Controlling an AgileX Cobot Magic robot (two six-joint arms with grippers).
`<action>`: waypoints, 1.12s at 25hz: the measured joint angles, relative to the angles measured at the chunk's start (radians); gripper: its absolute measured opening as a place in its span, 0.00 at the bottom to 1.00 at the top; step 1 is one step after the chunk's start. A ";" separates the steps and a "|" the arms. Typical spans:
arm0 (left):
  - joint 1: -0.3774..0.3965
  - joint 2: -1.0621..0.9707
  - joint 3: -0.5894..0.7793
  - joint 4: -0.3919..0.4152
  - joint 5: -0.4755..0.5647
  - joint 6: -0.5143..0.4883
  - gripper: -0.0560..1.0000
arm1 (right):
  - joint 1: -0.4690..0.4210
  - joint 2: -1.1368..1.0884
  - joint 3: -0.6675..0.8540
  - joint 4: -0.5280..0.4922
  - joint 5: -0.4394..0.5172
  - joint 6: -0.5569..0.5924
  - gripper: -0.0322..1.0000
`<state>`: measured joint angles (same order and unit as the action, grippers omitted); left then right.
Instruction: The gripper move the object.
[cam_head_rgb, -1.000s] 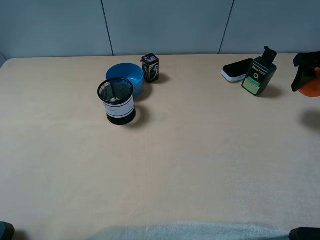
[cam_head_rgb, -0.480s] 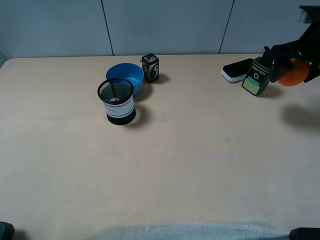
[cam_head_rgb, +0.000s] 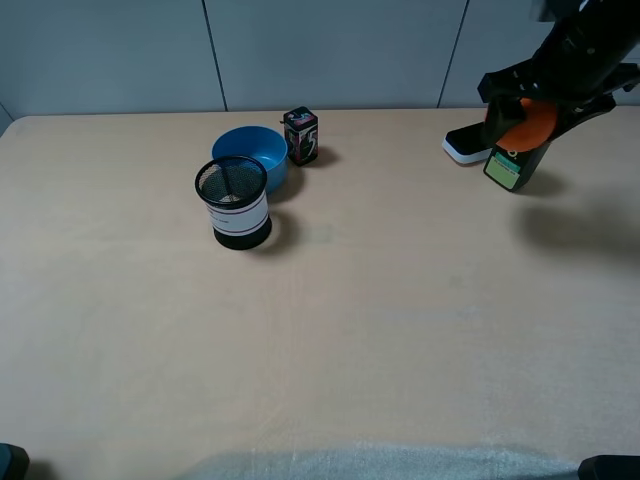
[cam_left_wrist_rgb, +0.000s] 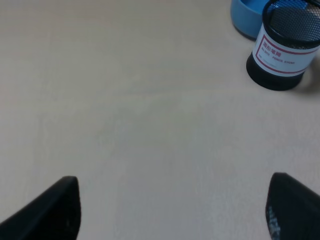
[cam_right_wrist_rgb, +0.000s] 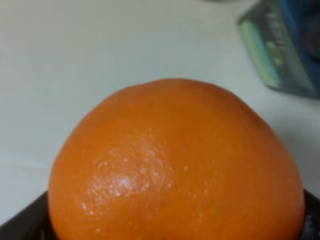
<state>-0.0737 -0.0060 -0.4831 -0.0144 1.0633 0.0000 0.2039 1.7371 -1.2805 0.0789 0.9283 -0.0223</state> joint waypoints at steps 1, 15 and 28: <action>0.000 0.000 0.000 0.000 0.000 0.000 0.76 | 0.013 0.001 0.000 0.007 -0.002 0.000 0.56; 0.000 0.000 0.000 0.000 0.000 0.000 0.76 | 0.255 0.097 -0.001 0.065 -0.048 0.003 0.56; 0.000 0.000 0.000 0.000 0.000 0.000 0.76 | 0.396 0.141 -0.003 0.105 -0.105 0.003 0.56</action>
<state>-0.0737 -0.0060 -0.4831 -0.0144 1.0633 0.0000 0.6001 1.8781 -1.2835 0.1837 0.8229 -0.0195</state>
